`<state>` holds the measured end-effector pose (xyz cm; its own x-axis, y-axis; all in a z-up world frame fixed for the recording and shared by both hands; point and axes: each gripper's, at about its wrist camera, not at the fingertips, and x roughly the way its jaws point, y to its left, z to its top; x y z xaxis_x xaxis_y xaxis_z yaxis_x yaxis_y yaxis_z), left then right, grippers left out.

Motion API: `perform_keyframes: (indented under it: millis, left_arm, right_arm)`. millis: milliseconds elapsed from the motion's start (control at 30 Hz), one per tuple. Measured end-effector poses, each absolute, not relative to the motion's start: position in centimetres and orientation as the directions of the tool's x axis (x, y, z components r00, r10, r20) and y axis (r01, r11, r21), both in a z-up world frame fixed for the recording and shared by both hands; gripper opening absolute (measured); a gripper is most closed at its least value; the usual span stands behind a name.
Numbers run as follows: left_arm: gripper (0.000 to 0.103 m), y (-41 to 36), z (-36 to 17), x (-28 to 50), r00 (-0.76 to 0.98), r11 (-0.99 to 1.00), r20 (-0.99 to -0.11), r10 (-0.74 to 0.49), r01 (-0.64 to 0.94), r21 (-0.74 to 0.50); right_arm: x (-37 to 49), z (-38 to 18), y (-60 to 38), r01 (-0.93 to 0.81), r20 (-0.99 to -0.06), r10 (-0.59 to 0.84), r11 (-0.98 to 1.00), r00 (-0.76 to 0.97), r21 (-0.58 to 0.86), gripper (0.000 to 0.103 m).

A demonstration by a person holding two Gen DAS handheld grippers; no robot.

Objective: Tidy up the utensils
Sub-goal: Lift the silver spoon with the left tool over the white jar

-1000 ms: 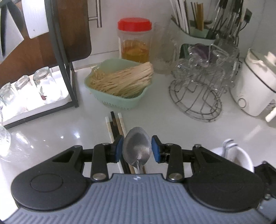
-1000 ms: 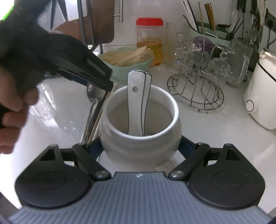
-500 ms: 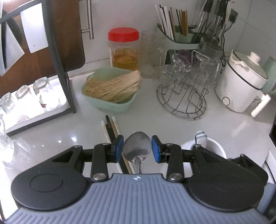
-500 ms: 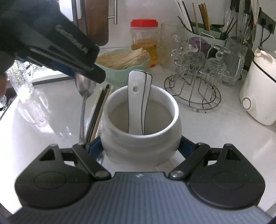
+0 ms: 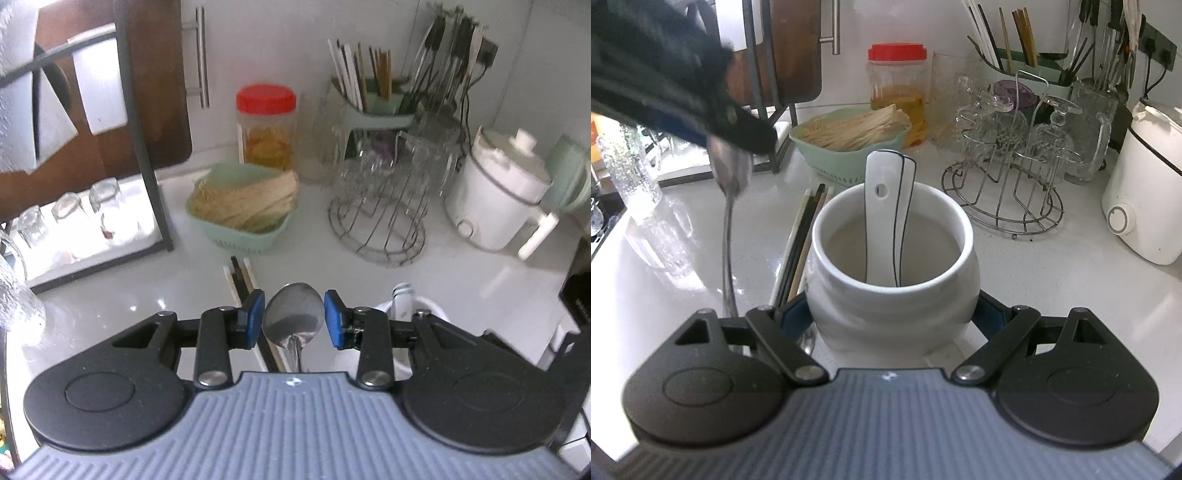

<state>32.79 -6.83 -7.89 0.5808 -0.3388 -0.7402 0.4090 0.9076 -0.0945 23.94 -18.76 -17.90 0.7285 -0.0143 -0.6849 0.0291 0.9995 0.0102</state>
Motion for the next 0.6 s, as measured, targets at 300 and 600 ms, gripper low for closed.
perform_keyframes:
  millis: [300,600]
  left_arm:
    - [0.040,-7.0,-3.6,32.3,0.636,0.893,-0.666,-0.389,0.437,-0.104]
    - [0.040,-8.5,-0.5,32.2,0.653,0.865,-0.599,-0.463,0.479,-0.146]
  right_arm:
    - [23.6,-17.9,-18.7,-0.017,-0.685,0.016,1.000,0.728,0.006,0.091]
    - [23.7,-17.8,-18.8,-0.041,-0.687,0.033,0.999,0.725,0.004,0.091]
